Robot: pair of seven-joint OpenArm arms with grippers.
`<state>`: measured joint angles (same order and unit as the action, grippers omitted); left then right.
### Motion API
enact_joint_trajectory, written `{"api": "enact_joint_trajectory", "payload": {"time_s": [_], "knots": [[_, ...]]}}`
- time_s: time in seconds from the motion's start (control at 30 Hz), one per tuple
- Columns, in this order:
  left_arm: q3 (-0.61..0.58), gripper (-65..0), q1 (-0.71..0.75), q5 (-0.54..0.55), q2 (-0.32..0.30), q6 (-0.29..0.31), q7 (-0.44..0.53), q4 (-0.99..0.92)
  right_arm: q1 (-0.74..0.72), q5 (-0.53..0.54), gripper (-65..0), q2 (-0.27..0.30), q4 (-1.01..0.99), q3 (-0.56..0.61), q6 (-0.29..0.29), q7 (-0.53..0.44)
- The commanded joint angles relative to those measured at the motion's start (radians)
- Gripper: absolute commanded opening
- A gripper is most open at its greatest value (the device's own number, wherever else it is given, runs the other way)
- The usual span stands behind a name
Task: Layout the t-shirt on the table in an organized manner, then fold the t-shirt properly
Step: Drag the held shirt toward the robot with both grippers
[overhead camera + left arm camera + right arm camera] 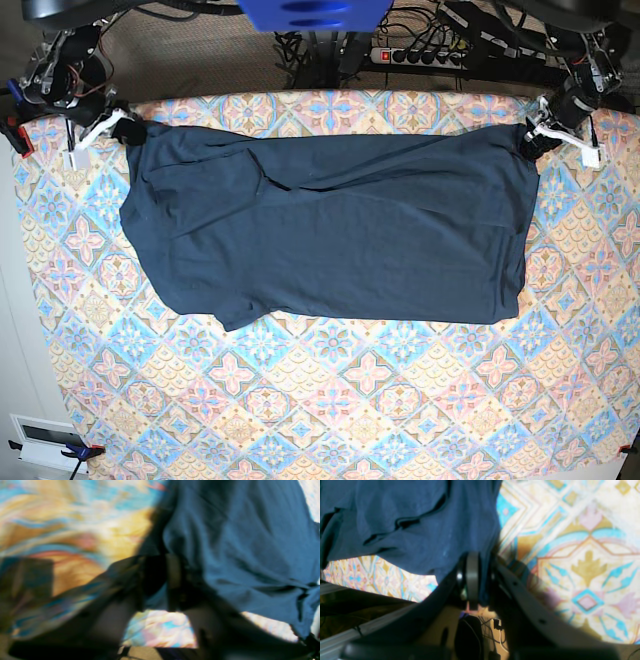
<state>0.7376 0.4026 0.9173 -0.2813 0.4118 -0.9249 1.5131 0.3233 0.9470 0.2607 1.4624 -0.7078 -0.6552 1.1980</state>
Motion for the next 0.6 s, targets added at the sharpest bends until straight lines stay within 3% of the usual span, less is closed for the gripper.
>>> {"api": "enact_joint_trajectory", "payload": {"time_s": [0.0,0.13,0.57], "knots": [[0.012,-41.9,0.006,0.007,-0.022,0.005,0.016,0.016,0.000,0.017,-65.0,0.018,0.014,-0.006,-0.008,-0.010],[0.012,-35.4,0.002,0.007,0.001,0.005,0.016,0.013,0.000,0.017,-65.0,0.018,0.014,-0.005,-0.008,-0.010],[-0.022,-35.6,-0.127,-0.005,0.058,0.005,0.023,-0.158,0.001,0.017,-65.0,0.018,0.014,-0.006,-0.008,-0.010]]}}
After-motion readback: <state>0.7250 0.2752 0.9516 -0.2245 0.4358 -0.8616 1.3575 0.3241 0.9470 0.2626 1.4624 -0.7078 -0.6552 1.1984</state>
